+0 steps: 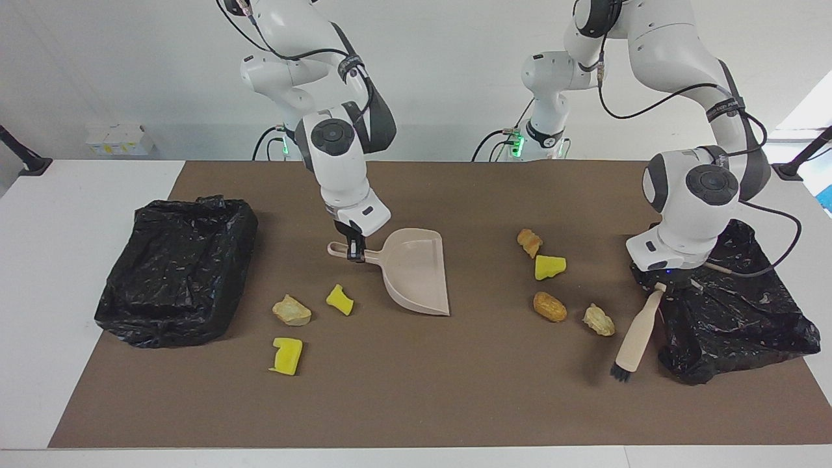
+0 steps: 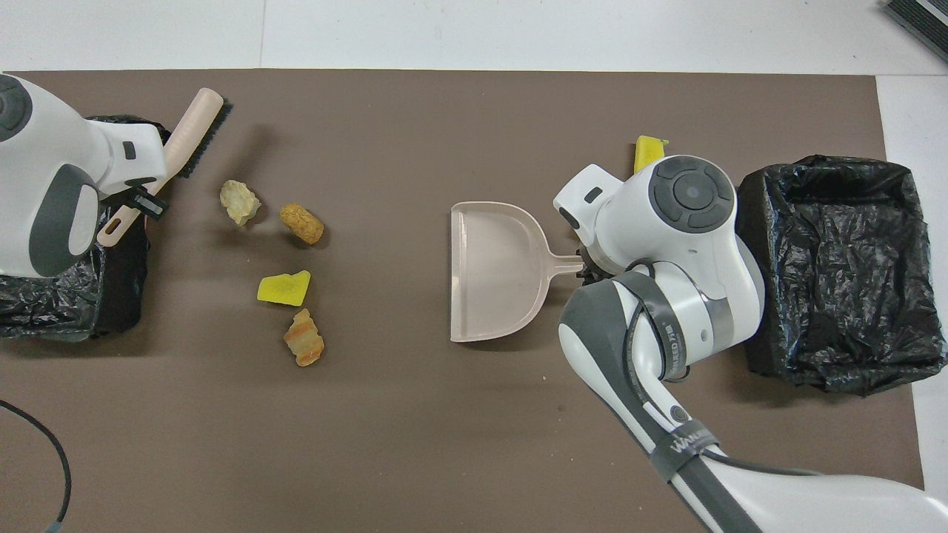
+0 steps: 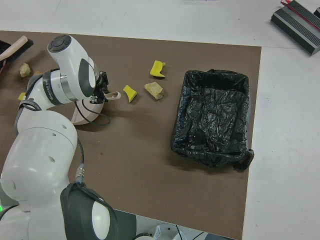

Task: Sweep and dump trash in bin
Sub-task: 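Move the brush toward the debris while the right gripper positions the dustpan, then sweep the chunks toward the dustpan with the left gripper's brush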

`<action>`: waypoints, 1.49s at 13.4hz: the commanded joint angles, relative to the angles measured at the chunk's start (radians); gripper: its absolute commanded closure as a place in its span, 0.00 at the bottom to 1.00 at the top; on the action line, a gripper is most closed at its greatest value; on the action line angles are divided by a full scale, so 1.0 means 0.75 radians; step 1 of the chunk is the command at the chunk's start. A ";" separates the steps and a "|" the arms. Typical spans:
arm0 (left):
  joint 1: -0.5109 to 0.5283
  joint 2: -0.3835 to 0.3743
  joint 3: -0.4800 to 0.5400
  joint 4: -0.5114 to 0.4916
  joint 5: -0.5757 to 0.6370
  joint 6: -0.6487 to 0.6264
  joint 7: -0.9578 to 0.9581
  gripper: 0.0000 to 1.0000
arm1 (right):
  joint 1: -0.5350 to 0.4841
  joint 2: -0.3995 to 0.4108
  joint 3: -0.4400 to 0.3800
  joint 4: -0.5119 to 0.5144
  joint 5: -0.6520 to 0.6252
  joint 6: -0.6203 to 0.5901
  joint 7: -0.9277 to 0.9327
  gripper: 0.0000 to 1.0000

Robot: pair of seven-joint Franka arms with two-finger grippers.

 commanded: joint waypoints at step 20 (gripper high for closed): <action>-0.224 -0.428 -0.025 -0.359 -0.309 -0.474 -0.619 1.00 | 0.009 -0.046 0.001 -0.150 0.004 0.147 -0.030 1.00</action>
